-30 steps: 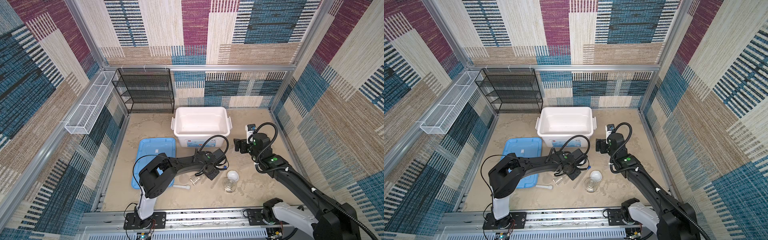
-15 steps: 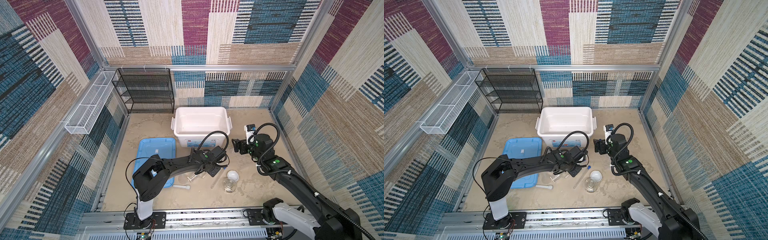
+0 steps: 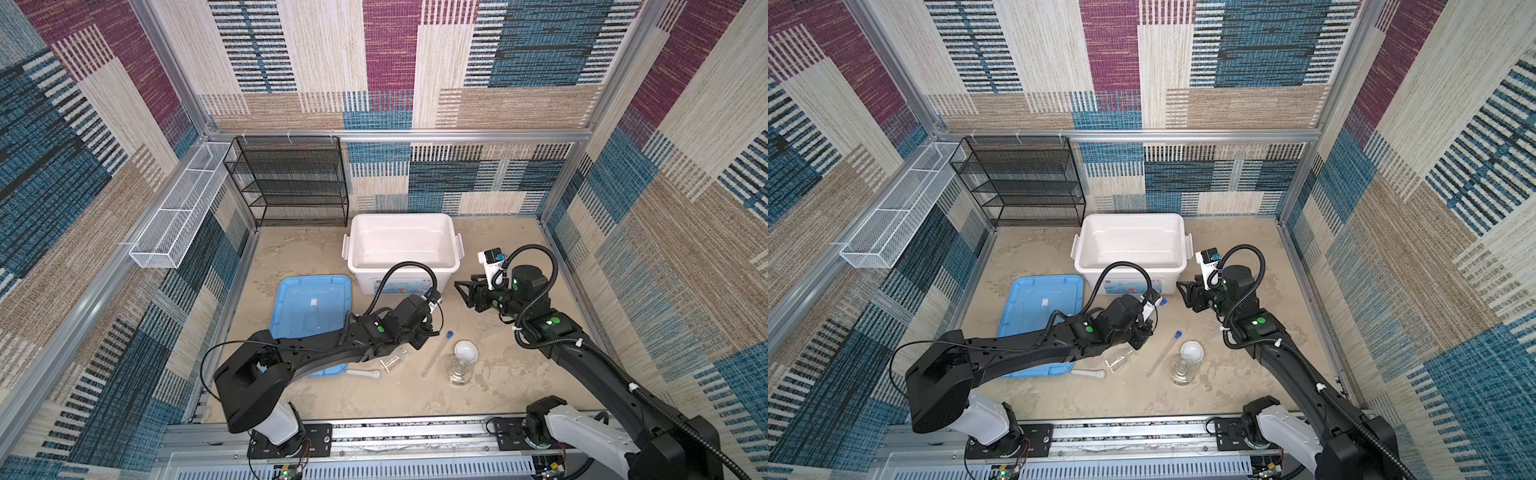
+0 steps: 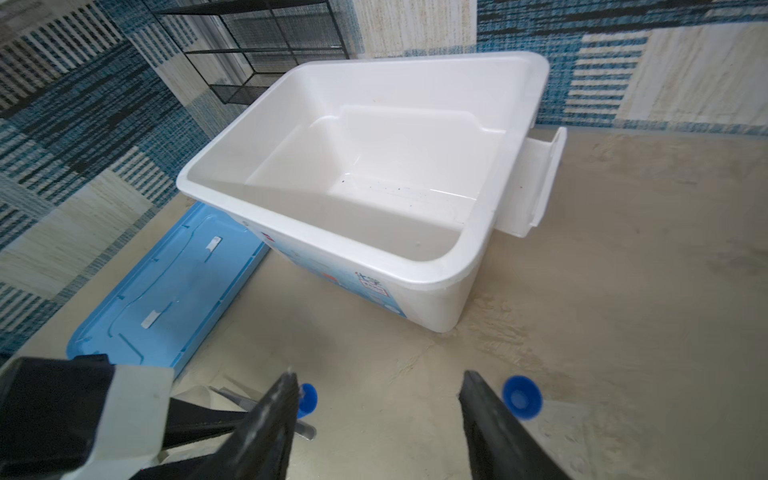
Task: Organize the chemistry lab equipment
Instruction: 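Lift the tube upright with the left gripper while the right gripper moves toward it, then close the right gripper on the tube's blue cap beside the left gripper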
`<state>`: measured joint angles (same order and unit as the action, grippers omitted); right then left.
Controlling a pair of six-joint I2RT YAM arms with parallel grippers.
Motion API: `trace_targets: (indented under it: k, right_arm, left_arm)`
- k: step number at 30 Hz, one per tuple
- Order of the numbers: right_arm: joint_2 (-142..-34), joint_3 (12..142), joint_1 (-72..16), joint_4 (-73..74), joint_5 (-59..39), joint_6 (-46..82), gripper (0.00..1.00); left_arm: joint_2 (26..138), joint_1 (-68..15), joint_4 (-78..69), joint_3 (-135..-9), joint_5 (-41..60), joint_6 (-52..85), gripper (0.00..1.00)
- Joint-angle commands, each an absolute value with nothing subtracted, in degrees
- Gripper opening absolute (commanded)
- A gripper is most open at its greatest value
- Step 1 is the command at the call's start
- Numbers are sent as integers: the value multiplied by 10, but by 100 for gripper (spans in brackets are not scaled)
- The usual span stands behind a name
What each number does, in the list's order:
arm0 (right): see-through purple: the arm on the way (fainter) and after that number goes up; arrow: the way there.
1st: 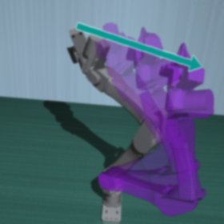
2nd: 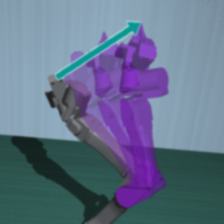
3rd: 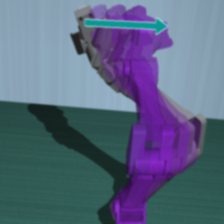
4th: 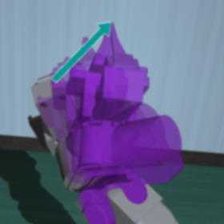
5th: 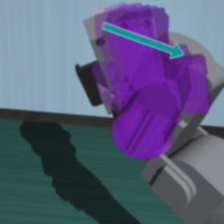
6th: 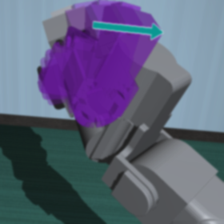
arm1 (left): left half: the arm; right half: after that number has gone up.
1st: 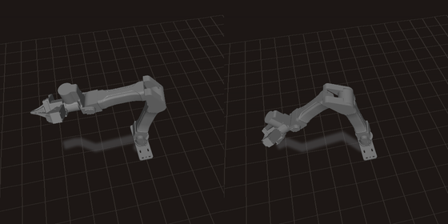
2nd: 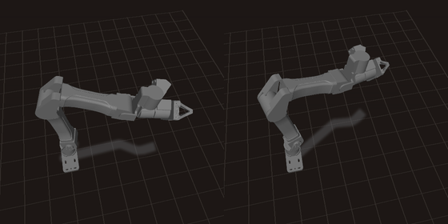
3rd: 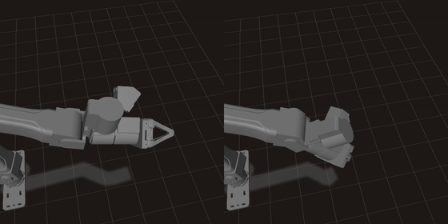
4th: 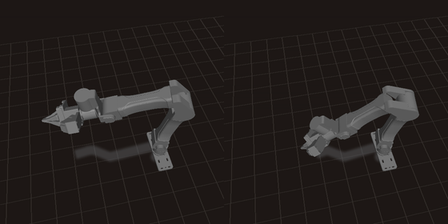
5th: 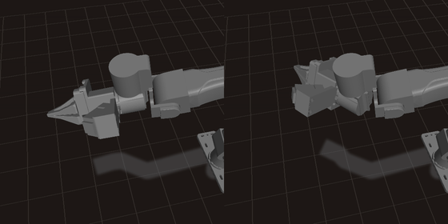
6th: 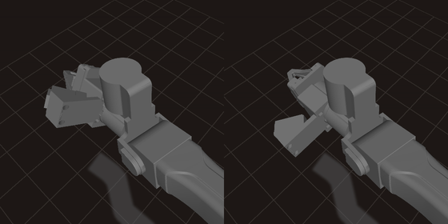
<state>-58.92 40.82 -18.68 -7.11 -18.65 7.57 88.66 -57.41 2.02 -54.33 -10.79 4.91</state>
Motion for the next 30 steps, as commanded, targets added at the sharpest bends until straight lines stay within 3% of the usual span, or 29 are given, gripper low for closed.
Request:
trace_targets:
  k: [1, 9, 16, 30]
  right_arm:
    - [-605, 418, -187, -52, -270, 104, 62]
    - [-645, 421, -187, -36, -365, 134, 55]
    - [-654, 414, -187, -22, -393, 145, 53]
    - [-673, 409, -187, 9, -425, 166, 40]
  left_arm:
    - [866, -574, -93, -517, -120, 9, 17]
    - [857, -573, -149, -489, -118, -22, 16]
    - [851, -573, -186, -469, -116, -30, 16]
    - [847, -574, -203, -457, -109, -32, 16]
